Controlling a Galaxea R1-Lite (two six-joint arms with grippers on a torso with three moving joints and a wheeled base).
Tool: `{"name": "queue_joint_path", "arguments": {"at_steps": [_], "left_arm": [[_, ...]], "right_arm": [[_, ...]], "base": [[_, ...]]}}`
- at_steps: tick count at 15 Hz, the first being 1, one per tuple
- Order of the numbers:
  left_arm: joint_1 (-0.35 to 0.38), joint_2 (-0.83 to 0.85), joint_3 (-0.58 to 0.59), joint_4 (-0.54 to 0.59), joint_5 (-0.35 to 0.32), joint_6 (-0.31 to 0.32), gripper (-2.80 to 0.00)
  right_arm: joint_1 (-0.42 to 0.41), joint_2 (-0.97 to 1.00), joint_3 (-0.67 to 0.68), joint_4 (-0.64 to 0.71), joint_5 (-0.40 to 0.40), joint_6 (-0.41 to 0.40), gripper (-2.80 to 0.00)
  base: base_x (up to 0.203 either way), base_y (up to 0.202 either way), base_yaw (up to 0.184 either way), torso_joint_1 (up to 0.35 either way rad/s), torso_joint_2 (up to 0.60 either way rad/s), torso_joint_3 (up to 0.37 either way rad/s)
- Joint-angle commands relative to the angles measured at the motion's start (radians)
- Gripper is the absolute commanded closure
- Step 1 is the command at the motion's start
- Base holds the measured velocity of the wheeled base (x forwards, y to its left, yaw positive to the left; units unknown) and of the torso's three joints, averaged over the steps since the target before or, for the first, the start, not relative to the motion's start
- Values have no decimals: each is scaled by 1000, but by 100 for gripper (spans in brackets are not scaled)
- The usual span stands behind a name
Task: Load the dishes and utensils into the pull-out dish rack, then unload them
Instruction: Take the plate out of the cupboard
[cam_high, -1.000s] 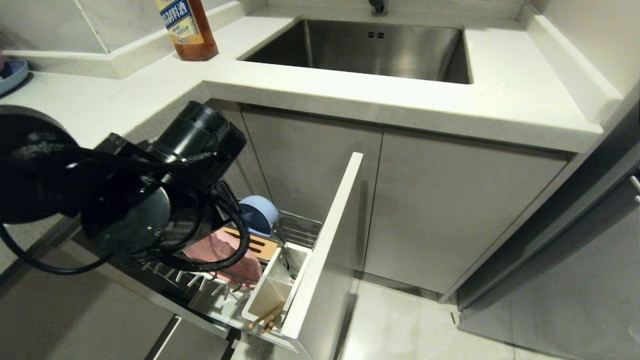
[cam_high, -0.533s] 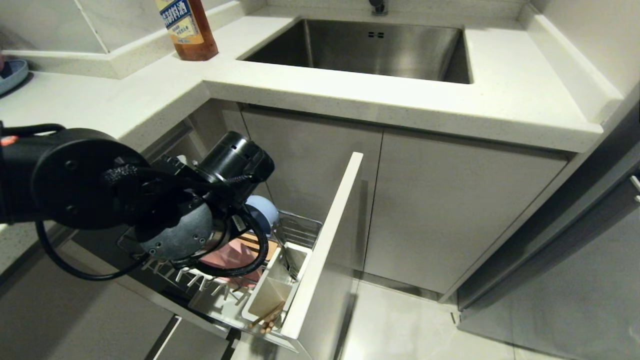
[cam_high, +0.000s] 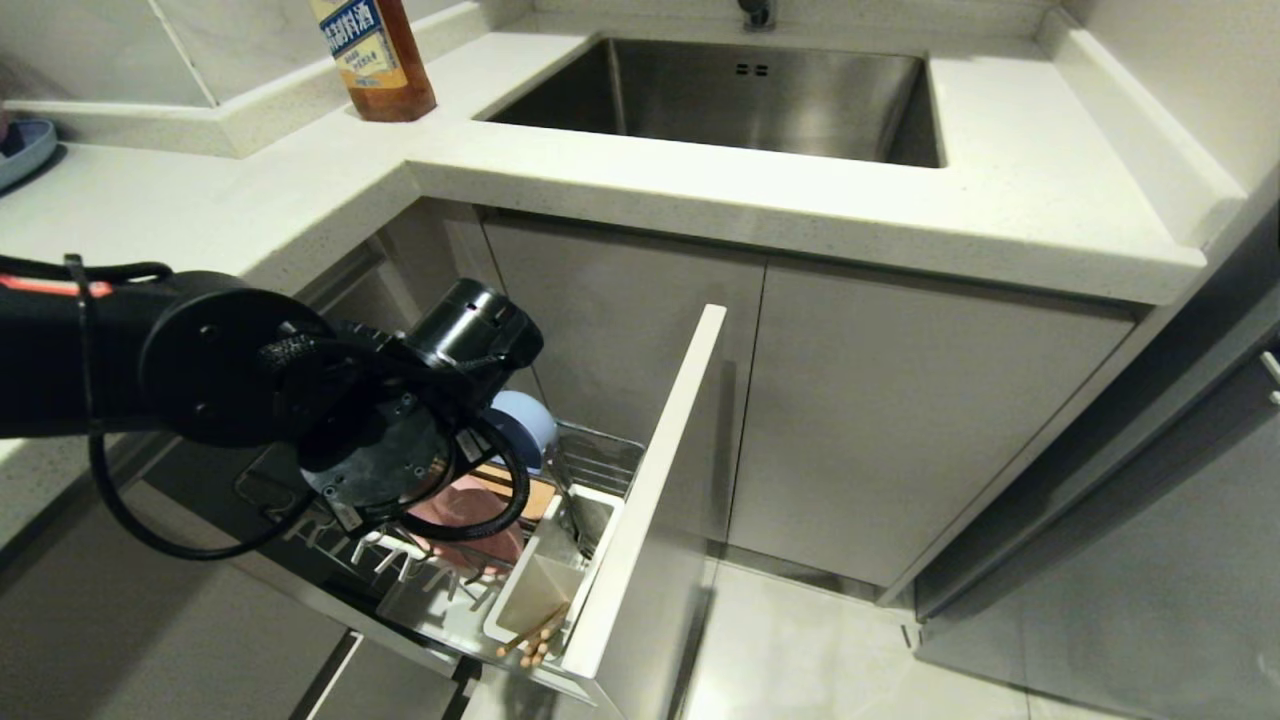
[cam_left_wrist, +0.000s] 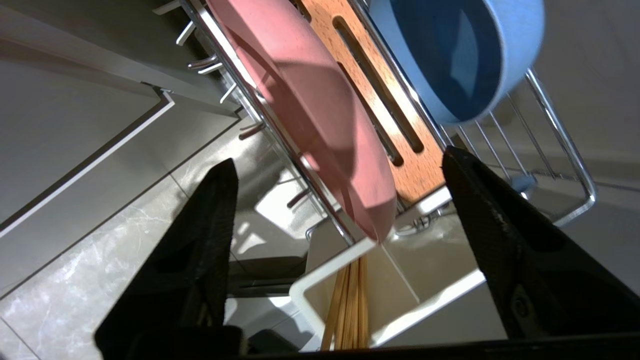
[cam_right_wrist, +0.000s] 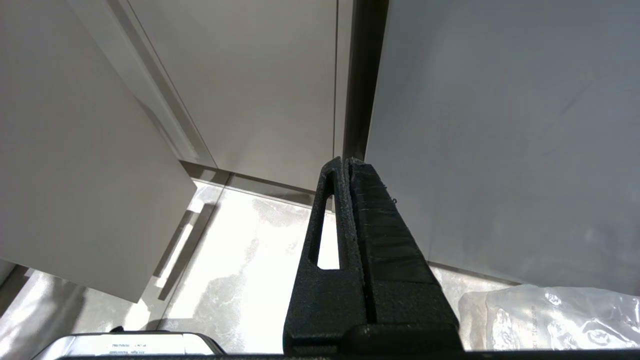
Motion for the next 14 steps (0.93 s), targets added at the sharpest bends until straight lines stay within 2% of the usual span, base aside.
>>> {"name": "queue_joint_path", "arguments": {"at_steps": [1, 7, 14], "left_arm": [[15, 25, 4, -8, 4, -6, -280], [61, 95, 10, -71, -2, -6, -280], [81, 108, 14, -83, -6, -6, -280]], "right_arm": [[1, 0, 2, 0, 0, 0, 0], [0, 0, 2, 0, 0, 1, 0], [1, 0, 2, 0, 0, 0, 0]], "base": [[0, 0, 0, 0, 0, 0], [0, 0, 0, 0, 0, 0], [0, 0, 0, 0, 0, 0]]}}
